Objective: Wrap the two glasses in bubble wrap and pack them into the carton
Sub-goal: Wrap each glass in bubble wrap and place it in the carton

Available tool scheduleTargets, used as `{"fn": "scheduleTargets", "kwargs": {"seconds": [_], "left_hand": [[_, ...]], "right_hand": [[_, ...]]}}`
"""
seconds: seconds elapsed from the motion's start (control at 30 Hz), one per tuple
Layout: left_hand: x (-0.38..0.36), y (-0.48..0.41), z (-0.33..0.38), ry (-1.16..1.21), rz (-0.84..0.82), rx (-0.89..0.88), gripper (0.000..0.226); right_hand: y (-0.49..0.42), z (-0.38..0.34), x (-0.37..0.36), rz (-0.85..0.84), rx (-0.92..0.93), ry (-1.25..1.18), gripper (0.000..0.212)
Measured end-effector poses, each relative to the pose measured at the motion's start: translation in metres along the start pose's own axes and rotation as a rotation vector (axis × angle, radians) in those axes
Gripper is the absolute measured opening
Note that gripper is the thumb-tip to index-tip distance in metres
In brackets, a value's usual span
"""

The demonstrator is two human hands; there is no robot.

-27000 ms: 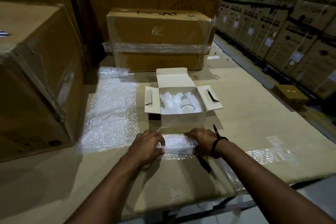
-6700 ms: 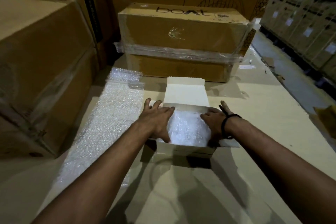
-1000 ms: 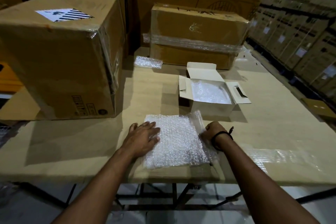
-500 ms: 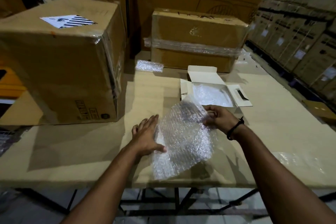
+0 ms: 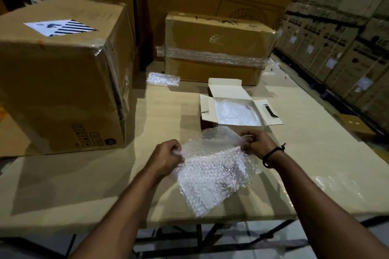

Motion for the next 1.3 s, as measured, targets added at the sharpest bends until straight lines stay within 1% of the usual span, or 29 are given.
{"fn": "scheduleTargets", "kwargs": {"seconds": [0.07,0.13,0.2,0.27,0.33,0.4,0.43,0.47,0.53,0.6,0.63,0.73,0.83,0.9,0.97,1.07,1.1,1.17,1.23,1.3], "left_hand": [[0.000,-0.002,0.001,0.267,-0.055,0.045,0.032],[0.002,-0.005,0.001,0.482,-0.079,0.079,0.041],[0.004,-0.009,0.001,0.662,-0.077,0.149,0.044],[0.003,-0.012,0.000,0.797,-0.072,0.223,0.043],[0.000,-0.013,0.000,0.861,-0.090,0.268,0.043],[-0.007,-0.014,0.001,0.836,-0.119,0.281,0.044],[-0.011,-0.015,0.004,0.807,-0.128,0.274,0.044],[-0.014,-0.015,0.007,0.793,-0.132,0.263,0.044],[-0.017,-0.017,0.018,0.825,-0.120,0.239,0.045],[-0.017,-0.021,0.034,0.901,-0.101,0.200,0.048],[-0.016,-0.024,0.042,0.928,-0.088,0.177,0.050],[-0.014,-0.036,0.067,0.978,-0.034,0.116,0.060],[-0.016,-0.050,0.094,1.020,0.044,0.069,0.066],[-0.020,-0.063,0.110,0.972,0.142,0.028,0.061],[-0.026,-0.081,0.124,0.775,0.288,-0.035,0.055],[-0.039,-0.106,0.141,0.464,0.439,-0.131,0.047],[-0.045,-0.114,0.147,0.401,0.470,-0.156,0.045],[-0.054,-0.127,0.156,0.307,0.504,-0.194,0.042],[-0.061,-0.139,0.165,0.251,0.506,-0.210,0.038],[-0.064,-0.151,0.171,0.197,0.491,-0.195,0.038]], "right_hand": [[-0.004,0.004,0.003,0.017,0.014,-0.036,0.038],[-0.006,0.009,0.006,0.014,-0.005,-0.102,0.032],[-0.006,0.014,0.007,0.038,-0.046,-0.129,0.024],[-0.005,0.021,0.008,0.080,-0.066,-0.123,0.025],[-0.003,0.025,0.010,0.152,-0.047,-0.116,0.023],[-0.001,0.028,0.015,0.219,-0.024,-0.101,0.022],[0.000,0.029,0.018,0.228,-0.019,-0.089,0.023],[0.000,0.029,0.021,0.213,-0.022,-0.082,0.024],[-0.002,0.028,0.027,0.128,-0.040,-0.075,0.028],[-0.006,0.025,0.036,0.049,-0.047,-0.049,0.026],[-0.010,0.023,0.041,0.035,-0.035,-0.050,0.025],[-0.026,0.016,0.058,0.094,0.015,-0.107,0.020],[-0.045,0.009,0.080,0.118,0.051,-0.130,0.023],[-0.060,0.006,0.099,0.103,0.078,-0.079,0.031],[-0.077,0.004,0.115,0.078,0.127,0.039,0.038],[-0.101,0.003,0.133,0.077,0.253,0.370,0.046],[-0.107,0.002,0.138,0.073,0.288,0.467,0.048],[-0.119,0.002,0.145,0.064,0.321,0.576,0.054],[-0.131,0.004,0.151,0.027,0.280,0.632,0.062],[-0.143,0.005,0.153,-0.065,0.192,0.658,0.070]]}}
Point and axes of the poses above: each hand's wrist, its own y-axis away from the middle knuckle, its own x-axis out of the back of the hand, z = x × y, the point moved 2 cm from there along -y, towards the middle knuckle, and after that the axes turned 3 degrees about x, right-handed, at the moved point
